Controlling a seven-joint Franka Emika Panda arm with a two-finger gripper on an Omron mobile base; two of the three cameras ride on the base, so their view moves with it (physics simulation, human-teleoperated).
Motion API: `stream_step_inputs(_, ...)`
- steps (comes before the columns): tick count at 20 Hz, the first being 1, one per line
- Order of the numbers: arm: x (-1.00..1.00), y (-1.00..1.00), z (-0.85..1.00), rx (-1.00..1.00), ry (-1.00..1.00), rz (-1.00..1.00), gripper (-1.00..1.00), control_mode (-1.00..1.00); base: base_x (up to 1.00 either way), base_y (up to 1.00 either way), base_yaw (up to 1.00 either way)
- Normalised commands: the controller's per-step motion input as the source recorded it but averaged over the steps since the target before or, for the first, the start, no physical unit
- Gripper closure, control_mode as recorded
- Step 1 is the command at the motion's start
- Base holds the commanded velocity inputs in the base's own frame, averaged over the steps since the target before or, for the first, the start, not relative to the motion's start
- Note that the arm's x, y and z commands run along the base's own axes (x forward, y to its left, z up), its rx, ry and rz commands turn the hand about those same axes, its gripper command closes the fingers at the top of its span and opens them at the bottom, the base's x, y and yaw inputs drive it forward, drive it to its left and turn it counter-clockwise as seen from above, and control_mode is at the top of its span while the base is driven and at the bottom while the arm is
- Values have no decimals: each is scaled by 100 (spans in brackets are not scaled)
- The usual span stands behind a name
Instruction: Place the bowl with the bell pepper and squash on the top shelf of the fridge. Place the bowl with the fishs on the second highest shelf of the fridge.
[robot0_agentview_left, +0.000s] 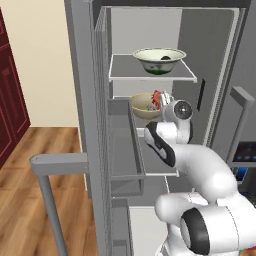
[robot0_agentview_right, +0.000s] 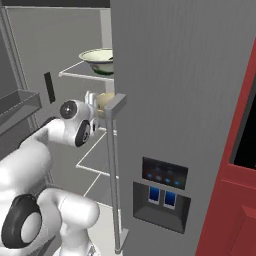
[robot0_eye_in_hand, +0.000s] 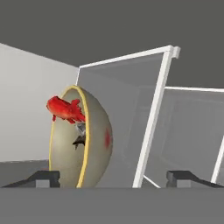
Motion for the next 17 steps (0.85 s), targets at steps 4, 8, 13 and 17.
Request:
stream_step_inputs(4, -100, 0, 84, 0, -32, 0, -100, -100, 0, 0, 0)
stream_step_inputs(8, -100, 0, 100, 0, -22, 0, -100, -100, 0, 0, 0)
stream_step_inputs(13, -100, 0, 100, 0, -9, 0, -100, -100, 0, 0, 0)
stream_step_inputs(17, -100, 0, 100, -2, -1, 0, -100, -100, 0, 0, 0)
